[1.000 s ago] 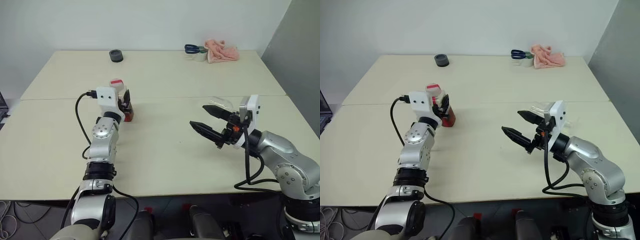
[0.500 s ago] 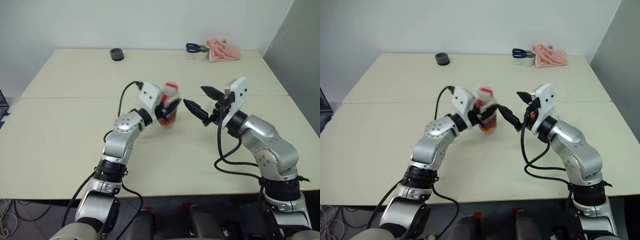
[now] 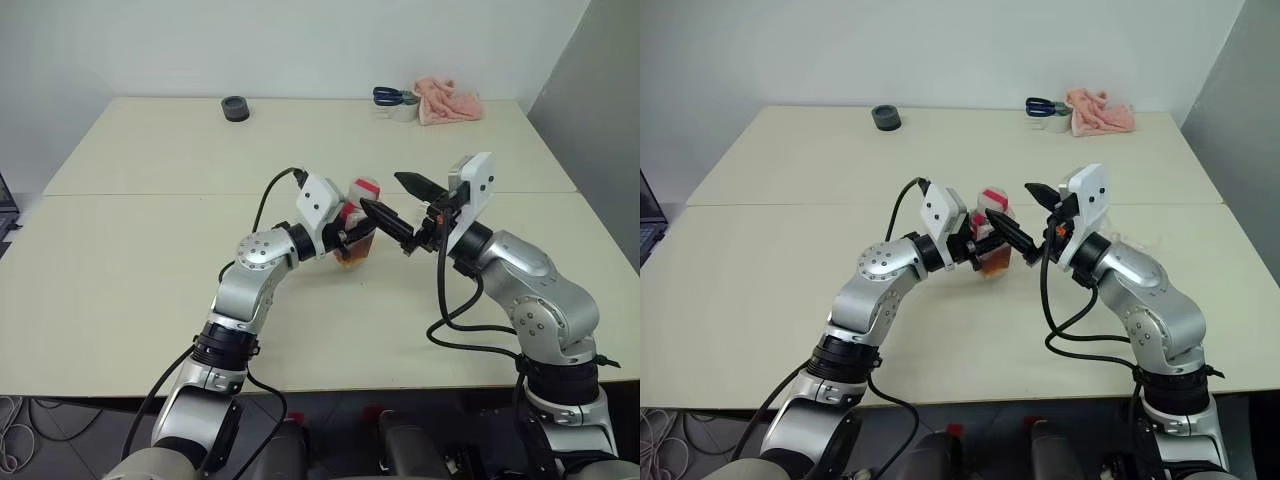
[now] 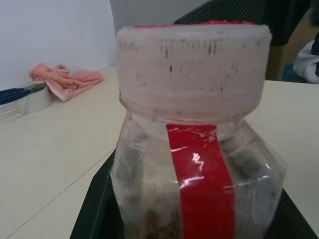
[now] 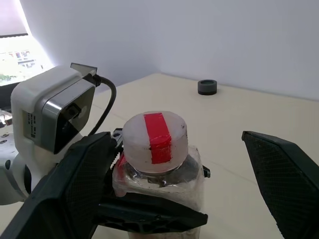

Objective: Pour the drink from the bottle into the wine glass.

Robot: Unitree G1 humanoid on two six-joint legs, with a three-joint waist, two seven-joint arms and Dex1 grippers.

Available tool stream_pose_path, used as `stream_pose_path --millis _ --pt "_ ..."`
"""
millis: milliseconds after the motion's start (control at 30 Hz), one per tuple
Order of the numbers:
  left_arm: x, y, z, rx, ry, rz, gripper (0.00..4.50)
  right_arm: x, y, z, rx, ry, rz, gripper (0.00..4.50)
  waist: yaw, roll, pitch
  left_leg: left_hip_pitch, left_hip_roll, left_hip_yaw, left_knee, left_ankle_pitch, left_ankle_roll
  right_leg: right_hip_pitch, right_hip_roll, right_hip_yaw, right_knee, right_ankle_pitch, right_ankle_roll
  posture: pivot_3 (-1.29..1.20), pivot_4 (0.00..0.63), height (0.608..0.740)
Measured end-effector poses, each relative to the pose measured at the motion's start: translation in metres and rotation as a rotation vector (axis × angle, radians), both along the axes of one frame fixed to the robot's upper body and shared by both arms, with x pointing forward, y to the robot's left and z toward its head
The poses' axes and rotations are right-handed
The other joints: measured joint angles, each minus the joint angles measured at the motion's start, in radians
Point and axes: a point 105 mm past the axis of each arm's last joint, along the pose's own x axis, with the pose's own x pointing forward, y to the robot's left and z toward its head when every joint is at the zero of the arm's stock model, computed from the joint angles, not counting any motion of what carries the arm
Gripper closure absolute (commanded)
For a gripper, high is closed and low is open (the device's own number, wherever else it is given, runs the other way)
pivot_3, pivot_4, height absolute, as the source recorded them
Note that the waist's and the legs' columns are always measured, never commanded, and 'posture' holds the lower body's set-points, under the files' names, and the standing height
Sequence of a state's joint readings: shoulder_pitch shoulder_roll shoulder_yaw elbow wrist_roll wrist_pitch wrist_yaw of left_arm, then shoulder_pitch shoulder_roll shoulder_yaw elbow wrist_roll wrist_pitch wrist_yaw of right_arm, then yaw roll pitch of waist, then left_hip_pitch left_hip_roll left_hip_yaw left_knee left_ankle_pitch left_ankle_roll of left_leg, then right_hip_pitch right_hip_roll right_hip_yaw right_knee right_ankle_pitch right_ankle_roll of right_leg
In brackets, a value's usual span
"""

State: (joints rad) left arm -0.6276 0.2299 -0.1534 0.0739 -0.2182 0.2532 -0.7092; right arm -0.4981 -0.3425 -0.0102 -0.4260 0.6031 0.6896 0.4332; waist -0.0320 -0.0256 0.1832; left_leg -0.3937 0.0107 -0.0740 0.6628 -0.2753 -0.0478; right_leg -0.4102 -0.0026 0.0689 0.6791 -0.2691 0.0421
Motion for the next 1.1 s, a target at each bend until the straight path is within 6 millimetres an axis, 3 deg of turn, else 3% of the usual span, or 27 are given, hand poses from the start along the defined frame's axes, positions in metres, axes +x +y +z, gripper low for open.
stream_pose_path --millis 167,800,900,1100 --pt "-0.001 -0.004 0.0 -0.011 0.002 -0.009 2.77 -0.004 0.012 0.007 0.024 0.0 0.056 0.0 0.0 0.0 0.0 0.0 0.0 0.0 0.0 0.0 0.0 0.0 0.0 0.0 0.0 0.0 0.0 0.0 0.15 0.74" --pt "-0.005 -0.004 0.002 -0.023 -0.007 -0.004 2.77 0.003 0.016 0.005 0.016 0.008 0.066 0.0 0.0 0.0 0.0 0.0 0.0 -0.001 0.0 0.0 0.0 0.0 0.0 -0.001 0.0 0.0 0.0 0.0 0.15 0.74" --pt "-0.005 -0.004 0.002 -0.022 -0.003 -0.001 2.77 0.004 0.016 0.006 0.021 0.004 0.065 0.67 0.0 0.0 0.0 0.0 0.0 -0.001 0.0 0.0 0.0 0.0 0.0 -0.001 0.0 0.0 0.0 0.0 0.15 0.74" --pt "-0.006 -0.005 0.002 -0.021 -0.002 -0.005 2.77 0.005 0.013 0.007 0.032 -0.003 0.05 2.69 0.0 0.0 0.0 0.0 0.0 -0.001 0.0 0.0 0.0 0.0 0.0 -0.001 0.0 0.0 0.0 0.0 0.15 0.74"
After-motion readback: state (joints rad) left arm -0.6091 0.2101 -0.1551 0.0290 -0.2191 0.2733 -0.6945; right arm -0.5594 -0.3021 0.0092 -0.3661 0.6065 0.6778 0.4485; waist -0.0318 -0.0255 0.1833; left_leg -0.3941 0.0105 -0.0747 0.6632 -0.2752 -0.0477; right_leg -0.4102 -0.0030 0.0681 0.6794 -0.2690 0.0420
